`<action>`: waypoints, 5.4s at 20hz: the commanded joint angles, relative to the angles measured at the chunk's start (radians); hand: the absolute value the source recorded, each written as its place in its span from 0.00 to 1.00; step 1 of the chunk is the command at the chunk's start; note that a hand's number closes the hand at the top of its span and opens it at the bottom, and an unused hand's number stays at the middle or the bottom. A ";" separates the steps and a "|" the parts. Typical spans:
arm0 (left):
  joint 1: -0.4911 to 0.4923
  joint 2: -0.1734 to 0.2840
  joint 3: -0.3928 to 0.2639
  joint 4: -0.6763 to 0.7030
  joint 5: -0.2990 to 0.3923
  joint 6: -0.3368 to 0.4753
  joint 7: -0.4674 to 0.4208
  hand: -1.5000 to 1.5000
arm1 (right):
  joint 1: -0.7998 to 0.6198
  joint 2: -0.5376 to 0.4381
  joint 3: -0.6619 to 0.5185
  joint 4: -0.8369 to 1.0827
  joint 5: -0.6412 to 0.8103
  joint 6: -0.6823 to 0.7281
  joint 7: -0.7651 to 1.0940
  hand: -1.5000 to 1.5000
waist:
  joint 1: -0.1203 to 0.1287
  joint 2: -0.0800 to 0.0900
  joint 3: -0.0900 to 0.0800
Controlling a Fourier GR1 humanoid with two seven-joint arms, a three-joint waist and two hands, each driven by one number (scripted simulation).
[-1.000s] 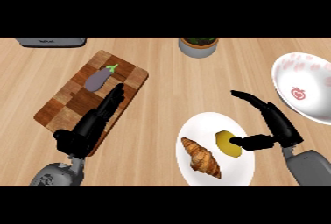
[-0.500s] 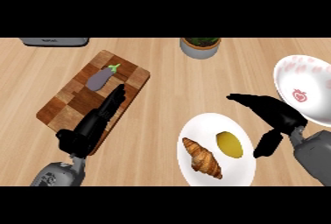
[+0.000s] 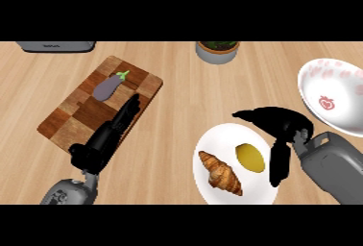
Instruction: Pick the lemon from the plate and place it in the bowl
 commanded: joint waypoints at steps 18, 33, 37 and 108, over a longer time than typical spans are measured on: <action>0.034 -0.055 0.080 0.013 -0.060 -0.098 -0.015 0.50 | 0.249 0.151 -0.048 -0.158 0.432 -0.037 -0.077 0.00 | -0.003 0.002 0.002; 0.024 -0.104 0.119 -0.020 -0.114 -0.112 0.017 0.50 | 0.339 0.191 -0.109 0.058 0.706 -0.150 -0.298 0.00 | -0.003 0.002 0.002; 0.078 -0.079 0.162 -0.089 -0.068 -0.170 0.048 0.50 | 0.307 0.255 -0.137 0.083 0.746 -0.088 -0.280 0.00 | 0.000 0.002 0.002; 0.024 -0.188 0.134 -0.063 -0.174 -0.169 0.065 0.50 | -0.235 0.012 -0.993 1.094 0.817 -0.884 -0.363 0.00 | 0.022 0.014 0.005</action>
